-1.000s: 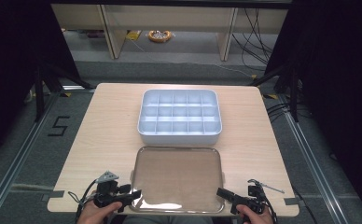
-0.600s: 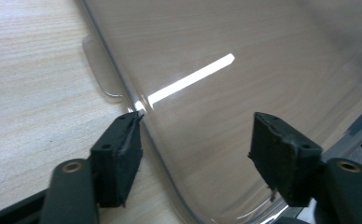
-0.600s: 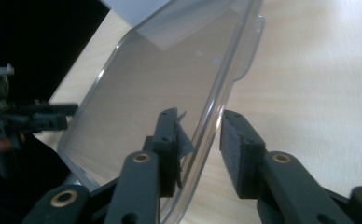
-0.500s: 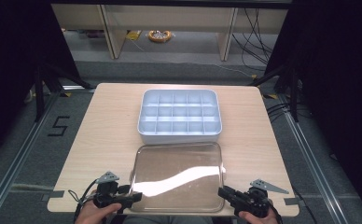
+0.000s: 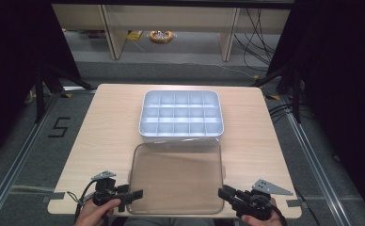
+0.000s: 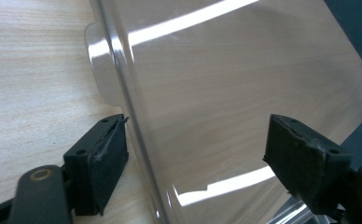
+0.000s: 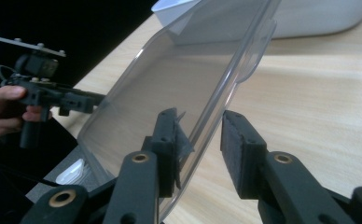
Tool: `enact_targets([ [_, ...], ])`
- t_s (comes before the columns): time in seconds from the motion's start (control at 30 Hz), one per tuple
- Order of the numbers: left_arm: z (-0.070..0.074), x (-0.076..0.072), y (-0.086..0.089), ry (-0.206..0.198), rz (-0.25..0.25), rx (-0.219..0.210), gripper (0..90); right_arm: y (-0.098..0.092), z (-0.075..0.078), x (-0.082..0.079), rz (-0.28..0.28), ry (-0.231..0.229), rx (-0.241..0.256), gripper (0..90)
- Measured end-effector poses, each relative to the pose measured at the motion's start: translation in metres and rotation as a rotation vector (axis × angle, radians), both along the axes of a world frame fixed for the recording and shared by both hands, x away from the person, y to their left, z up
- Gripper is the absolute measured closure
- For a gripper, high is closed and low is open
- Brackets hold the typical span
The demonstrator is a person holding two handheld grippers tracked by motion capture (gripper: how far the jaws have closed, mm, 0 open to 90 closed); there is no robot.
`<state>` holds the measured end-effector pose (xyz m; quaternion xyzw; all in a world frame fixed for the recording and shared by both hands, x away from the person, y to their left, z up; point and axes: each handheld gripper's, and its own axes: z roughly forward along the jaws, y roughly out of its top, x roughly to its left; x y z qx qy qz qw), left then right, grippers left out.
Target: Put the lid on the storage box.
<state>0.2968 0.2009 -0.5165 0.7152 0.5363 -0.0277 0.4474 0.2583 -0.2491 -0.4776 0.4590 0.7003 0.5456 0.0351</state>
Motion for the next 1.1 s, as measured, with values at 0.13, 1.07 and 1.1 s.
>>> enact_targets([
  [0.13,-0.001,0.002,0.002,0.009,0.015,-0.018,28.2,0.000,-0.001,0.001,0.015,-0.010,-0.008,69.8],
  [1.07,0.032,0.006,-0.002,-0.231,0.011,0.109,58.5,-0.002,-0.005,0.020,-0.111,0.065,-0.067,71.2],
  [1.1,0.034,0.008,-0.002,-0.233,0.004,0.108,58.4,-0.002,-0.004,0.021,-0.122,0.067,-0.063,71.2],
])
